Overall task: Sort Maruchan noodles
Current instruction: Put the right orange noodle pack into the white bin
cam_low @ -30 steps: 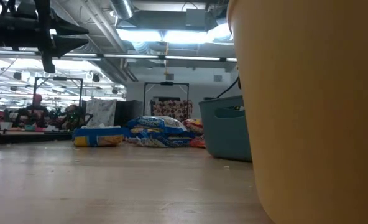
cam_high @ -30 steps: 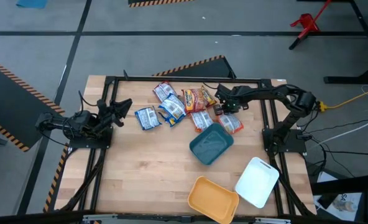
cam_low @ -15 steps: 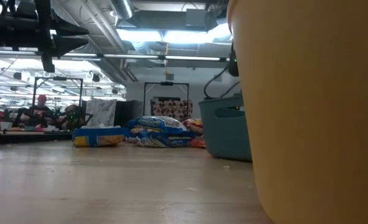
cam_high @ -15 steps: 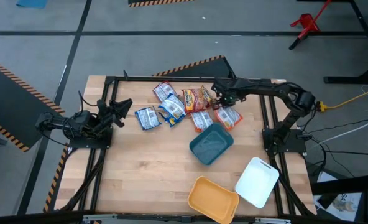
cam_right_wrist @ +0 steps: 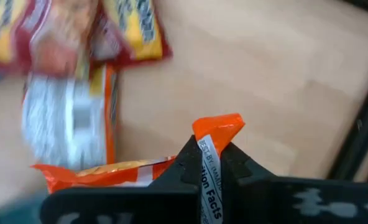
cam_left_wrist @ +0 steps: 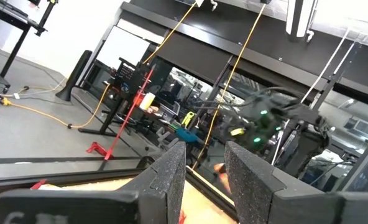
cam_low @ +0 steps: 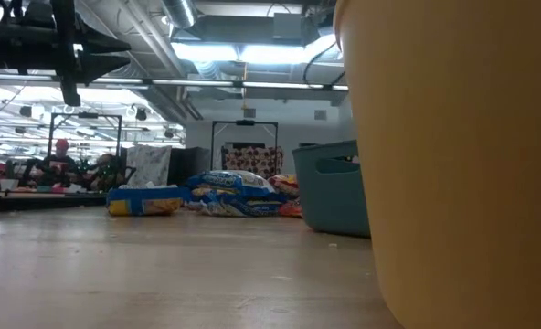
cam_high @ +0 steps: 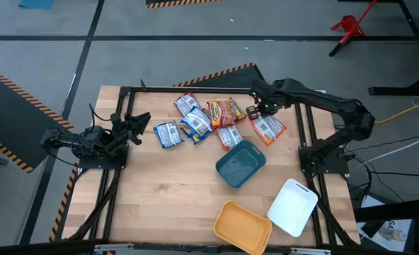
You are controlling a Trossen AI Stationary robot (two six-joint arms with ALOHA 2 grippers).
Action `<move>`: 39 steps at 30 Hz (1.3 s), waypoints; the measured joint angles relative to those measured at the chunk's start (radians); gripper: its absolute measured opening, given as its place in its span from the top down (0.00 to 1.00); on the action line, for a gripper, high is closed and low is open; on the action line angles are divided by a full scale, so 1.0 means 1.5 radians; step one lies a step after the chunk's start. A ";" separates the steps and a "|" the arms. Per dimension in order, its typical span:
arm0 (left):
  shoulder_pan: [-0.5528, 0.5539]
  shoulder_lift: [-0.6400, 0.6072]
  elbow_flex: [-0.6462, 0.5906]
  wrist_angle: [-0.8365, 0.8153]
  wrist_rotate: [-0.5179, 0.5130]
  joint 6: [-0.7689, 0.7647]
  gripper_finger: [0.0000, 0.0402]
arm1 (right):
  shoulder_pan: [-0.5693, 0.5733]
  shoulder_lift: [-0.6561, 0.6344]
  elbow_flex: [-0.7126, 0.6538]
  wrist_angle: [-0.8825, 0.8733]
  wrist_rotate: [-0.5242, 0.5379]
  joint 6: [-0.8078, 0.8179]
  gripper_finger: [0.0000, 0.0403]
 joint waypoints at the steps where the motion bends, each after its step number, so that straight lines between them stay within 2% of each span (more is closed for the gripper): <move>1: 0.000 0.000 0.000 0.000 0.000 0.000 0.73 | 0.014 -0.013 0.002 -0.020 -0.009 0.016 1.00; 4: 0.000 0.000 0.000 0.000 0.000 0.000 0.73 | 0.077 -0.051 -0.001 -0.082 -0.032 0.072 1.00; 11: 0.000 0.000 0.000 -0.012 -0.017 0.000 0.73 | 0.286 -0.092 -0.006 -0.191 -0.025 0.224 1.00; 17: 0.000 0.000 0.000 -0.018 -0.043 0.001 0.73 | 0.482 -0.086 -0.006 -0.197 -0.016 0.168 1.00; 23: 0.000 0.000 0.000 -0.018 -0.061 0.001 0.73 | 0.610 -0.072 -0.006 -0.192 -0.007 0.053 1.00; 27: 0.000 0.000 0.000 -0.018 -0.070 0.001 0.73 | 0.663 -0.050 -0.006 -0.175 -0.041 -0.035 1.00; 34: 0.000 0.000 0.000 -0.018 -0.070 0.001 0.73 | 0.731 0.008 -0.006 -0.098 -0.073 -0.087 1.00; 39: 0.000 0.000 0.000 -0.018 -0.070 0.001 0.73 | 0.774 0.056 -0.006 -0.093 -0.084 -0.117 1.00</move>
